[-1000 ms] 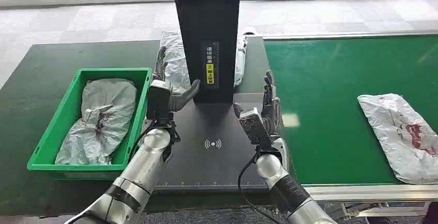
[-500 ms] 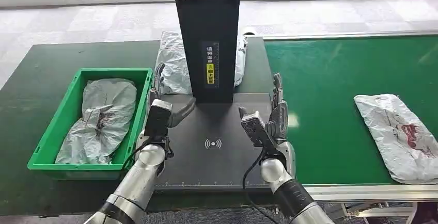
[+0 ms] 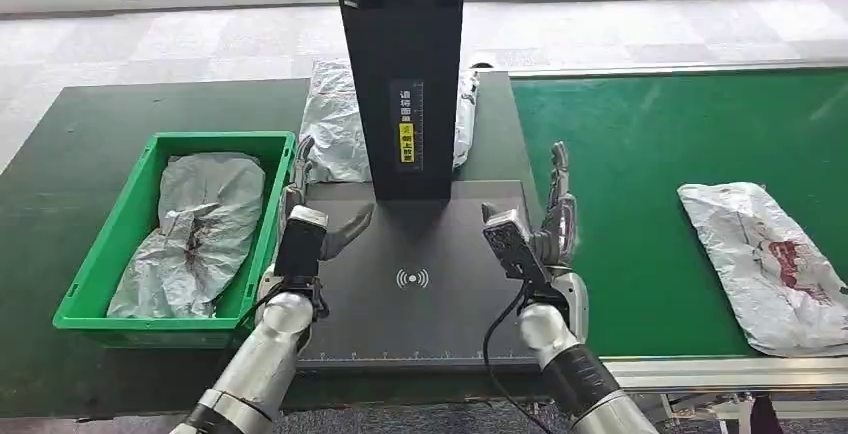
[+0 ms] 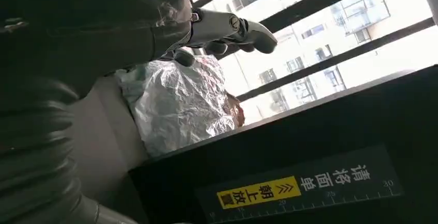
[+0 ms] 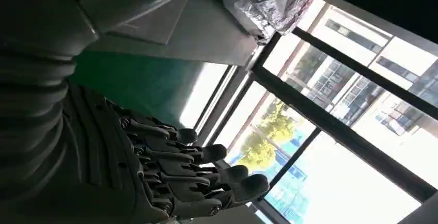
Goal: Moved the parcel from conveyor to table for the left to box.
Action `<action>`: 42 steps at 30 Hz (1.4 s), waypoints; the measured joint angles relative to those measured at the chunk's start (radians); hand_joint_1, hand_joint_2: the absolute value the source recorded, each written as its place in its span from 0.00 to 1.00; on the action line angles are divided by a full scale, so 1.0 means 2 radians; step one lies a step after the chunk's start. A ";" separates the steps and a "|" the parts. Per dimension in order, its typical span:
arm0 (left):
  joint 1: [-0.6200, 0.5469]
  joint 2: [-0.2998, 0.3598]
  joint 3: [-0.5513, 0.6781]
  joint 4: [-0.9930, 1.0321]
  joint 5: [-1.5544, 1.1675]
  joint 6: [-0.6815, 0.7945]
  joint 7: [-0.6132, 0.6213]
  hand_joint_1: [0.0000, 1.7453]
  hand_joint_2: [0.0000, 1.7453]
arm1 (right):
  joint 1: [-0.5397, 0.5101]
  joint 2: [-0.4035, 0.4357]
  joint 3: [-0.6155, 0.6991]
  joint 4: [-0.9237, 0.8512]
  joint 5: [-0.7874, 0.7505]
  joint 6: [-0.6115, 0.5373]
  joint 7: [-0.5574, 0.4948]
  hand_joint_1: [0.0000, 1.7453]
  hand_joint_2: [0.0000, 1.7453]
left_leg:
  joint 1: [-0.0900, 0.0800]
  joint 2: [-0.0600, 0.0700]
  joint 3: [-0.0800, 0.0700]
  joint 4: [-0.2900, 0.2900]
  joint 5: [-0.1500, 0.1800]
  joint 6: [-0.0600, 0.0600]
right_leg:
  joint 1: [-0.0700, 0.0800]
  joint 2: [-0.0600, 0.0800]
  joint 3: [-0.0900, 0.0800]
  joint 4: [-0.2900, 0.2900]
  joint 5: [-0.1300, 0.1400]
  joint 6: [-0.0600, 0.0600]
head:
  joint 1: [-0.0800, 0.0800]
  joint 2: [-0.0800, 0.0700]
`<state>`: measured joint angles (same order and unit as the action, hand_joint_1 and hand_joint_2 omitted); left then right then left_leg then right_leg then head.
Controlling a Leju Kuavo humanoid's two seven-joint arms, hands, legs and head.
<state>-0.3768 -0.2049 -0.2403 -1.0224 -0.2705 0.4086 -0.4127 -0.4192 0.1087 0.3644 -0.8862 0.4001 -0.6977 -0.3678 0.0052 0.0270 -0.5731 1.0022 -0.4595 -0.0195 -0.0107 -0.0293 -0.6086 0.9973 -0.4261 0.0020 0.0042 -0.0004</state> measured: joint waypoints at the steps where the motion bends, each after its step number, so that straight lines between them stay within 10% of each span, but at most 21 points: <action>1: 0.002 0.000 0.000 -0.001 0.000 0.000 0.000 0.00 1.00 | -0.001 -0.002 -0.006 0.004 0.009 0.000 0.000 0.00 1.00 | 0.000 0.000 0.000 0.000 0.000 0.000 | 0.000 0.000 0.000 0.000 0.000 0.000 | 0.000 0.000; 14: 0.020 0.003 0.000 -0.028 -0.016 -0.001 0.004 0.00 1.00 | -0.013 -0.013 -0.108 0.060 0.112 0.000 -0.004 0.00 1.00 | 0.000 0.000 0.000 0.000 0.000 0.000 | 0.000 0.000 0.000 0.000 0.000 0.000 | 0.000 0.000; 27: 0.061 0.004 -0.014 -0.068 -0.014 -0.002 0.000 0.00 1.00 | 0.033 -0.022 -0.345 0.060 0.456 -0.001 0.093 0.00 1.00 | 0.000 0.000 -0.001 0.000 -0.001 0.001 | 0.000 -0.001 0.000 -0.001 0.000 0.000 | 0.000 0.000; 42: 0.075 0.005 -0.021 -0.077 -0.011 -0.004 0.002 0.00 1.00 | 0.063 -0.035 -0.373 0.059 0.495 -0.001 0.176 0.00 1.00 | 0.000 0.000 0.000 0.000 -0.001 0.001 | 0.000 -0.001 0.000 -0.001 0.000 0.000 | 0.000 0.000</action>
<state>-0.2259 -0.1942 -0.2831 -1.1769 -0.2918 0.4013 -0.4093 -0.2942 0.0381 -0.3807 -0.7687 1.3897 -0.7004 -0.0160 0.0050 0.0261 -0.5739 1.0023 -0.4614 -0.0167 -0.0114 -0.0304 -0.6086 0.9962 -0.4267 0.0029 0.0042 -0.0004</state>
